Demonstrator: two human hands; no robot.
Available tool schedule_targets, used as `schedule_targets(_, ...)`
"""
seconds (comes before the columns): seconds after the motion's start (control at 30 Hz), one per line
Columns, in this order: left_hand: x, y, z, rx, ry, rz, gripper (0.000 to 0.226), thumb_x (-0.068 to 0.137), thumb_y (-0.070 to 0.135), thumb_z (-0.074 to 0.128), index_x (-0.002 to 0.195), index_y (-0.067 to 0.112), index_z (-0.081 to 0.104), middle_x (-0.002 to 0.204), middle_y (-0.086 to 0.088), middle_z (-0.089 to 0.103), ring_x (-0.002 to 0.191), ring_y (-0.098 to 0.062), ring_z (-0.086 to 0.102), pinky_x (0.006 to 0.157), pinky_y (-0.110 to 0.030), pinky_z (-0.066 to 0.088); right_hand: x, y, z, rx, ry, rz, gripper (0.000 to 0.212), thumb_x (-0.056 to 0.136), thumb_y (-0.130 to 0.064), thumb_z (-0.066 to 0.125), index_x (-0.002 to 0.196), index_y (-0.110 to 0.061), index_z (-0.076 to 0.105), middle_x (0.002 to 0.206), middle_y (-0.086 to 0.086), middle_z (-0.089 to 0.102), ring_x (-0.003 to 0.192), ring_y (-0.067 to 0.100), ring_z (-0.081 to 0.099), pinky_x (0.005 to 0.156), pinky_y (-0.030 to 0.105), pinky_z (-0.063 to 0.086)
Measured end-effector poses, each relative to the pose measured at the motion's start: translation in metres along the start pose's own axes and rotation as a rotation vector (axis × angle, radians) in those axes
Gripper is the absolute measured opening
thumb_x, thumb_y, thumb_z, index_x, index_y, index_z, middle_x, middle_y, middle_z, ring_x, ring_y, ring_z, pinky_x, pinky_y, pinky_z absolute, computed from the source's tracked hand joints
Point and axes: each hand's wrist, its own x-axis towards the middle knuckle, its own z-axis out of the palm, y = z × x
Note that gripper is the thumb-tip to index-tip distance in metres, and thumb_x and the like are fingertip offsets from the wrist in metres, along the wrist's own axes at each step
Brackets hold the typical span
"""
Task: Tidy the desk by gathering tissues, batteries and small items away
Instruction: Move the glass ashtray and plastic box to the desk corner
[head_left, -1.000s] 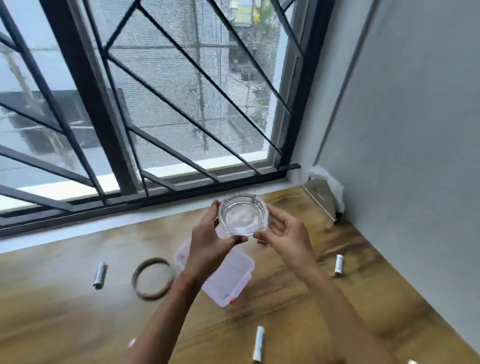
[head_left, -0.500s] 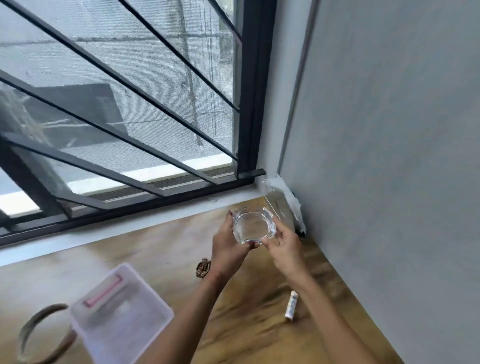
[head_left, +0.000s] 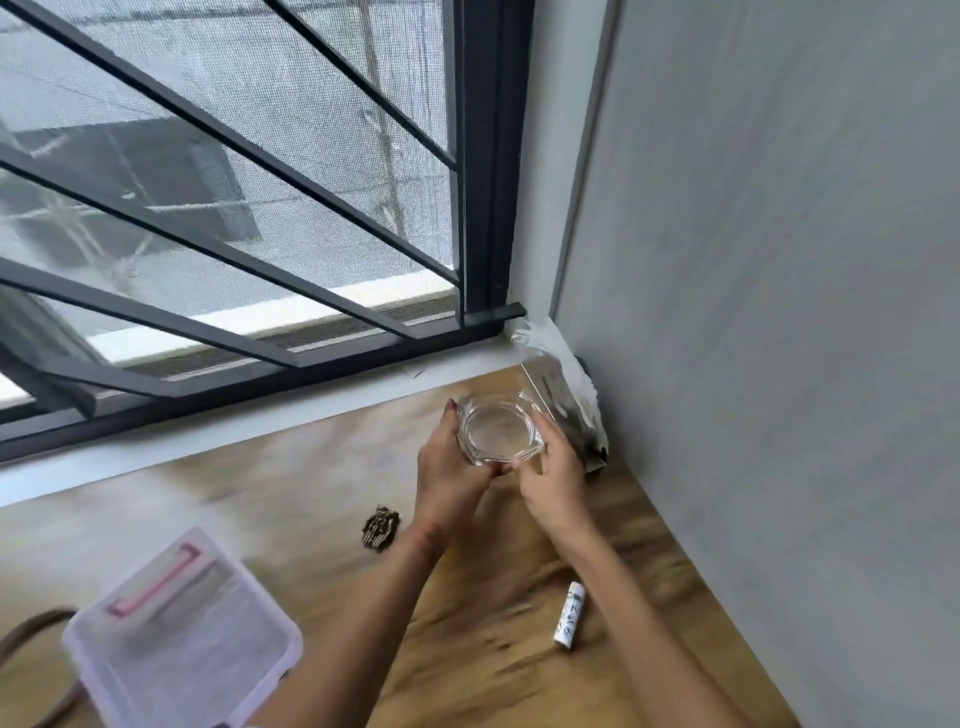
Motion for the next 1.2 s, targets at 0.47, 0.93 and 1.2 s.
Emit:
schedule_targets(0.47,-0.032,0.012,-0.024,0.136,-0.089,0.054,0.086,0.075,0.008,0.074,0.144,0.004,0.023,0.136,0.012,0.028,0.127,-0.001,0.027,0.094,0.008,0.014,-0.038,-0.023,0.005,-0.221,0.091,-0.097,0.052,0.081,0.007,0.058,0.131,0.0,0.046,0.142,0.011,0.042,0.133,0.023,0.038,0.107,0.013,0.02)
schedule_targets(0.93,-0.148,-0.015,-0.173,0.161,0.376,-0.116,0.062,0.09,0.017,0.058,0.144,0.007,0.028,0.149,-0.008,0.035,0.137,-0.019,0.032,0.103,-0.015,0.021,-0.171,-0.08,0.08,-0.072,-0.256,-0.028,0.048,0.091,-0.016,0.056,0.136,-0.011,0.041,0.139,0.002,0.045,0.13,0.015,0.041,0.109,0.033,0.035)
schedule_targets(1.2,-0.149,-0.079,-0.243,0.176,0.264,-0.334,0.034,0.097,0.022,0.041,0.124,0.004,0.051,0.123,-0.019,0.059,0.117,-0.034,0.052,0.093,-0.037,0.041,-0.242,-0.087,0.136,0.014,-0.099,0.178,0.029,0.091,-0.008,0.048,0.119,-0.014,0.051,0.099,0.001,0.062,0.099,0.025,0.059,0.079,0.032,0.044)
